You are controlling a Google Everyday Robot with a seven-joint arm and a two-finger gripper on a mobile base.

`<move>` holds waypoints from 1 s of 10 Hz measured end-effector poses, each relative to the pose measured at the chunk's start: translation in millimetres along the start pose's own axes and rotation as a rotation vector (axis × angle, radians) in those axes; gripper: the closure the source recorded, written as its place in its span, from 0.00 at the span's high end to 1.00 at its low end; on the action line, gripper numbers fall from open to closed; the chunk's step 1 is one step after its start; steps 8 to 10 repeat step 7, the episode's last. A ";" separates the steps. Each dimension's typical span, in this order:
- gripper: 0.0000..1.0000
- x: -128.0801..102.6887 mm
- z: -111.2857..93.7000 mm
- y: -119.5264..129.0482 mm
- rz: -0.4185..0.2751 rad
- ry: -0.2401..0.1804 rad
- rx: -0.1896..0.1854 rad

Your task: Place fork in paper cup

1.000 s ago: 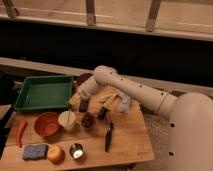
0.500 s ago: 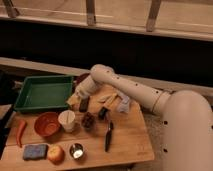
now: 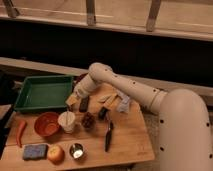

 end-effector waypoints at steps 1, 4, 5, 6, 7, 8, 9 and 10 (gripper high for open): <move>0.80 -0.4 -0.4 0.9 -0.002 -0.001 -0.003; 0.80 -0.1 -4.0 1.2 -0.001 -0.009 -0.016; 0.80 -0.3 -3.9 1.3 -0.001 -0.009 -0.015; 0.80 -0.7 -2.8 1.8 -0.003 -0.008 -0.017; 0.80 -1.3 -2.6 2.2 -0.004 -0.008 -0.017; 0.80 -1.3 -2.6 2.2 -0.004 -0.008 -0.017; 0.80 -1.3 -2.6 2.2 -0.004 -0.008 -0.017; 0.80 -1.3 -2.6 2.2 -0.004 -0.008 -0.017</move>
